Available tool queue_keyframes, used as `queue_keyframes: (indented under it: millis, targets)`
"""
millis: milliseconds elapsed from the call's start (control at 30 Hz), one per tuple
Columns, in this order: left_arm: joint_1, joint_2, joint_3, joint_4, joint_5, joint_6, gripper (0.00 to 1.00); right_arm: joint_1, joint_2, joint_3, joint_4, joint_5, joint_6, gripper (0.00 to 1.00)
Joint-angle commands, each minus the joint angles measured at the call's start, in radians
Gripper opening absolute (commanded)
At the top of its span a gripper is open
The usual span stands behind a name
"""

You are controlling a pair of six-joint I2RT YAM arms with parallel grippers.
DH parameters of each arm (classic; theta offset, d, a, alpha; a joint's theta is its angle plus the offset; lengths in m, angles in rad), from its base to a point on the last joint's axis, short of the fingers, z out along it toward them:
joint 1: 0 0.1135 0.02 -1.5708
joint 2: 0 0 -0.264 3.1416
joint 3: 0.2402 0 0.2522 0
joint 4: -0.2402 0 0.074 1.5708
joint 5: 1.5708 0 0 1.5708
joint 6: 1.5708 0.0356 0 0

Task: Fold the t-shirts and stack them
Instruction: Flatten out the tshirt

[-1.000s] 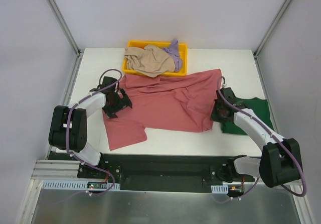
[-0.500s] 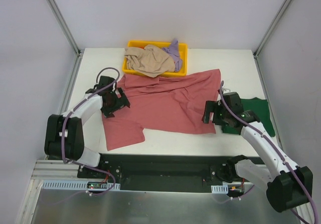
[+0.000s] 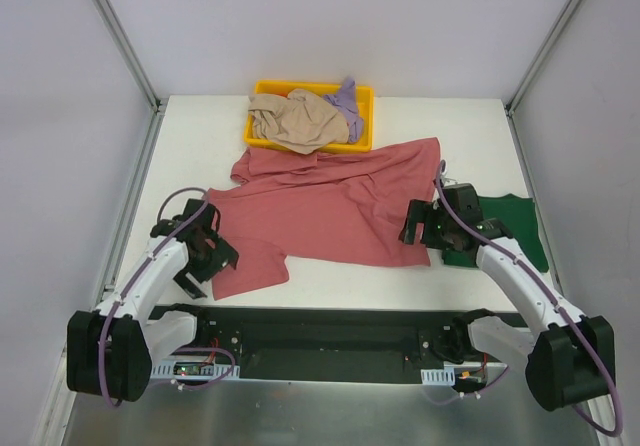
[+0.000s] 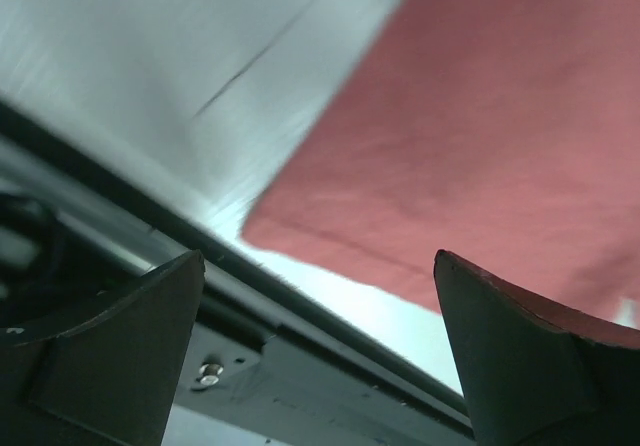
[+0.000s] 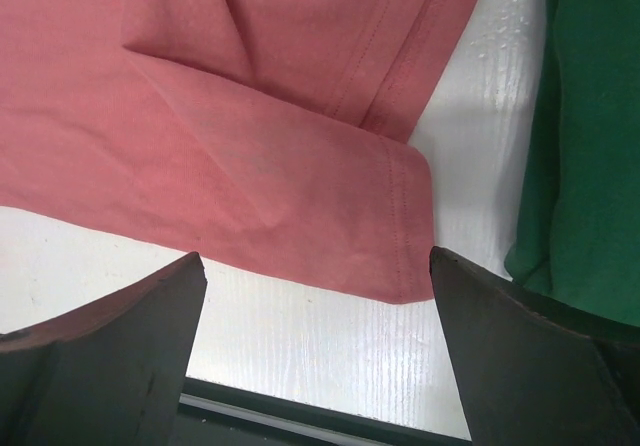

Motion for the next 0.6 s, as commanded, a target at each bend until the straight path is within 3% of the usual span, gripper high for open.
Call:
queue_keyframes:
  millis: [0,200,400,567]
  targets:
    - [0.004,-0.094,-0.076,-0.178,-0.016,-0.192,0.94,-0.024,0.032,0.022,0.033,-0.064,-0.022,0.96]
    - [0.004,-0.142,-0.127,-0.152,-0.026,-0.237,0.81,-0.044,0.054,0.011,0.053,-0.116,-0.02,0.96]
    - [0.004,-0.077,-0.13,-0.097,-0.077,-0.227,0.57,-0.055,0.046,0.007,0.051,-0.109,-0.02,0.96]
    - [0.004,0.035,-0.146,0.015,-0.08,-0.218,0.47,-0.063,0.044,0.004,0.047,-0.106,-0.017,0.96]
